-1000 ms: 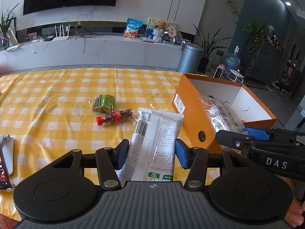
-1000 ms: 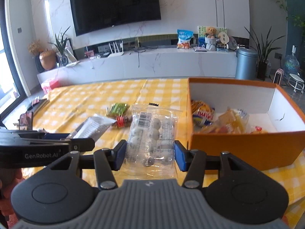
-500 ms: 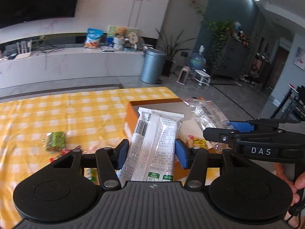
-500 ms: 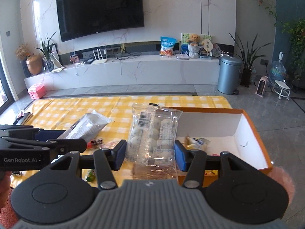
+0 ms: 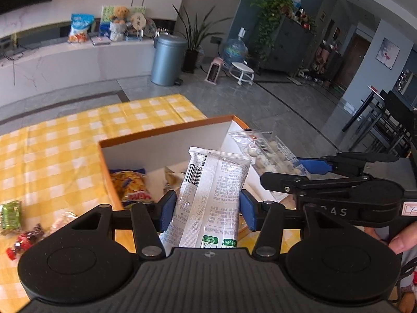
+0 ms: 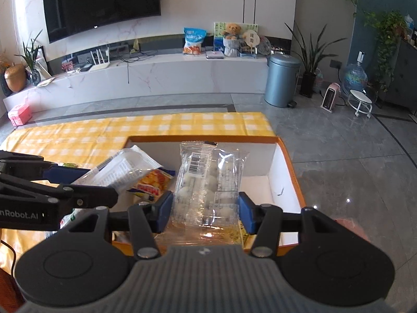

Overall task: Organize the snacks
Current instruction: 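Carry the quail-egg pack and white packet over the orange box with both tools, then open both tools to drop the pack and packet into the box, then move both tools back over the remaining snacks on the table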

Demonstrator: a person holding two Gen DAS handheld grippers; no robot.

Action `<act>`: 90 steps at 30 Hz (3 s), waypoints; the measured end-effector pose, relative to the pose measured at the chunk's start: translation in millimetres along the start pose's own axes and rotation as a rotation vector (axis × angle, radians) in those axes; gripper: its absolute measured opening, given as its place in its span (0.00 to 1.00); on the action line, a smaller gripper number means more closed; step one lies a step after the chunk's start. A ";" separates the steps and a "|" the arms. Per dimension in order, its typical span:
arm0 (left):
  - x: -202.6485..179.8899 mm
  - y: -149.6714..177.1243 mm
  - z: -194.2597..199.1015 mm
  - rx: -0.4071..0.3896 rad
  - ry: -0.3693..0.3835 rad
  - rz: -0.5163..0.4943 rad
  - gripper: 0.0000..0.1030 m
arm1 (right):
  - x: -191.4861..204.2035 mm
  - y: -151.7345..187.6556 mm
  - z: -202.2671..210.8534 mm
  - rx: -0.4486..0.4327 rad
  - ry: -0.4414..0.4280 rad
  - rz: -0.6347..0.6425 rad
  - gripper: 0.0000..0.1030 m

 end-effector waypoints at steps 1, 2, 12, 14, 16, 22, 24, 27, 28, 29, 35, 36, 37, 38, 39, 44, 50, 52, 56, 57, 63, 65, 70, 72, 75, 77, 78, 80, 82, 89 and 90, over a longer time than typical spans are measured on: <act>0.5 -0.6 -7.1 0.012 0.005 0.002 0.58 | -3.7 -0.7 -5.5 0.007 0.007 0.003 0.51; 1.4 -0.9 -13.9 0.022 0.004 0.003 0.58 | -7.0 -1.7 -12.9 0.016 0.014 0.002 0.51; 2.4 5.9 -58.5 0.106 -0.020 -0.043 0.58 | -17.9 8.0 -77.1 0.111 0.054 0.099 0.51; 4.0 6.8 -62.7 0.117 -0.021 -0.047 0.58 | -18.5 10.2 -84.5 0.130 0.058 0.106 0.51; 4.6 7.4 -65.9 0.125 -0.021 -0.050 0.58 | -21.3 10.0 -91.7 0.149 0.061 0.106 0.51; 2.4 8.6 -76.8 0.152 -0.027 -0.077 0.58 | -26.9 11.0 -105.8 0.200 0.087 0.127 0.51; 1.0 8.7 -79.6 0.159 -0.027 -0.084 0.58 | -27.5 13.6 -107.9 0.215 0.094 0.133 0.51; -0.4 10.7 -83.4 0.167 -0.038 -0.101 0.59 | -30.4 17.6 -110.2 0.233 0.096 0.142 0.52; -0.7 10.8 -84.3 0.170 -0.041 -0.107 0.59 | -30.8 18.7 -111.0 0.238 0.098 0.145 0.52; -0.9 11.3 -84.9 0.172 -0.043 -0.111 0.59 | -31.2 19.8 -111.9 0.242 0.099 0.148 0.53; -0.7 12.7 -88.6 0.181 -0.051 -0.132 0.59 | -33.9 22.7 -114.9 0.254 0.106 0.148 0.54; -1.0 12.6 -88.3 0.181 -0.052 -0.135 0.59 | -34.1 22.6 -115.0 0.256 0.108 0.147 0.54; -0.7 11.6 -89.0 0.181 -0.053 -0.138 0.59 | -34.3 22.4 -115.0 0.257 0.109 0.146 0.55; -0.8 11.6 -89.0 0.181 -0.054 -0.139 0.59 | -35.1 21.4 -115.6 0.258 0.110 0.145 0.55; -0.8 11.4 -89.0 0.181 -0.054 -0.141 0.59 | -35.4 21.2 -115.8 0.261 0.110 0.143 0.55; -1.2 8.7 -86.6 0.162 -0.054 -0.149 0.60 | -35.6 20.1 -114.3 0.258 0.112 0.136 0.54; -0.3 4.2 -80.9 0.136 -0.054 -0.139 0.67 | -35.7 12.8 -107.4 0.230 0.119 0.137 0.56; 0.4 2.8 -77.5 0.126 -0.053 -0.132 0.68 | -36.1 10.5 -104.7 0.219 0.124 0.134 0.56; -0.2 0.2 -70.2 0.103 -0.059 -0.132 0.69 | -36.1 8.3 -99.9 0.202 0.132 0.122 0.57; -0.3 -0.2 -68.3 0.099 -0.062 -0.134 0.69 | -35.7 8.2 -98.8 0.199 0.134 0.122 0.57; 1.0 -0.5 -54.9 0.096 -0.072 -0.133 0.69 | -30.5 9.5 -90.6 0.195 0.138 0.134 0.57; 1.4 0.3 -50.0 0.096 -0.074 -0.130 0.69 | -26.9 9.8 -85.8 0.190 0.136 0.139 0.58; 2.4 4.2 -32.9 0.076 -0.080 -0.124 0.70 | -16.7 9.3 -70.3 0.161 0.129 0.136 0.58; 3.3 5.9 -24.2 0.061 -0.090 -0.125 0.70 | -11.9 9.2 -61.5 0.142 0.125 0.126 0.58; 5.7 10.0 -8.3 0.032 -0.106 -0.120 0.70 | -3.6 9.0 -47.4 0.113 0.111 0.106 0.58; 8.0 13.7 3.8 0.014 -0.115 -0.112 0.70 | 3.5 11.1 -37.8 0.095 0.096 0.094 0.58; 9.0 15.9 9.9 0.006 -0.121 -0.110 0.70 | 7.2 11.8 -33.7 0.087 0.089 0.088 0.59; 10.4 20.4 23.5 -0.016 -0.139 -0.107 0.70 | 15.4 14.3 -25.6 0.066 0.078 0.069 0.59; 12.6 24.5 36.4 -0.038 -0.156 -0.103 0.70 | 24.1 16.7 -17.3 0.039 0.064 0.051 0.59; 26.0 46.5 84.3 -0.114 -0.224 -0.067 0.73 | 61.1 34.9 6.4 -0.045 -0.004 -0.019 0.60; 28.5 50.2 89.1 -0.121 -0.231 -0.060 0.73 | 66.3 39.0 8.7 -0.051 -0.012 -0.031 0.60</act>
Point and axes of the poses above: each gripper's, at about its wrist camera, not at the fingertips, and z roughly against the way its jaws point, x to its left, y to its underside, the point moved 7 cm from there along -z, roughly the way its jaws point, and after that the axes turned 8 degrees about -z, right-handed, at the moved point
